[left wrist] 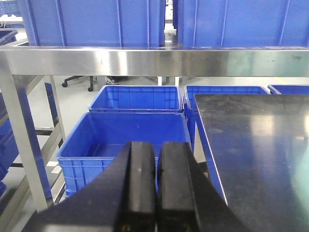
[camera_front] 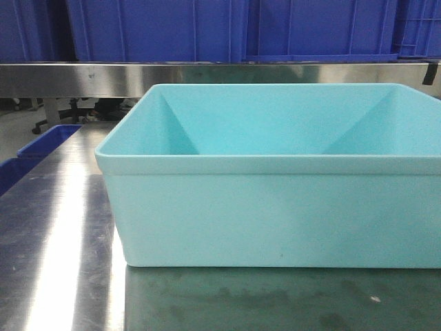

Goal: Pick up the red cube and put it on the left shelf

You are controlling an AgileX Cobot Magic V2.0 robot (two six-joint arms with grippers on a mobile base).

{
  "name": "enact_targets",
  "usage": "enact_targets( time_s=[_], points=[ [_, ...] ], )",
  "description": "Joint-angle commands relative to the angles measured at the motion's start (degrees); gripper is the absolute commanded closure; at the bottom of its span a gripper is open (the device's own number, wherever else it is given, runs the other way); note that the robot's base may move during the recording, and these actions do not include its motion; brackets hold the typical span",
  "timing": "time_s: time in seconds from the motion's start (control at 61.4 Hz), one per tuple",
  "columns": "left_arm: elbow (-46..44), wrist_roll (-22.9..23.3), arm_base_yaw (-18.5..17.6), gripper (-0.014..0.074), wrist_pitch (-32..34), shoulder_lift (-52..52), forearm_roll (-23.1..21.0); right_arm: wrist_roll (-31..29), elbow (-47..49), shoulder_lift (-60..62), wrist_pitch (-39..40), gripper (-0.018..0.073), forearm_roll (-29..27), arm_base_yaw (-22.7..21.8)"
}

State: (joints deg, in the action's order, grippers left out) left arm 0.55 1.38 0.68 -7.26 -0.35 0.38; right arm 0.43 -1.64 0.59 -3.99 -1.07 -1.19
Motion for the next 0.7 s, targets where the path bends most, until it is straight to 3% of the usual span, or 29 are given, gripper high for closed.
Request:
enact_targets(
  time_s=[0.0, 0.684],
  points=[
    [1.32, 0.05, -0.33, 0.0495, 5.0, -0.85, -0.38, -0.43, 0.9, 1.26, 5.16, 0.0503, -0.19, -0.22],
    [1.32, 0.05, -0.33, 0.0495, 5.0, -0.85, -0.38, -0.43, 0.9, 1.26, 7.51, 0.0503, 0.21, -0.22]
  ],
)
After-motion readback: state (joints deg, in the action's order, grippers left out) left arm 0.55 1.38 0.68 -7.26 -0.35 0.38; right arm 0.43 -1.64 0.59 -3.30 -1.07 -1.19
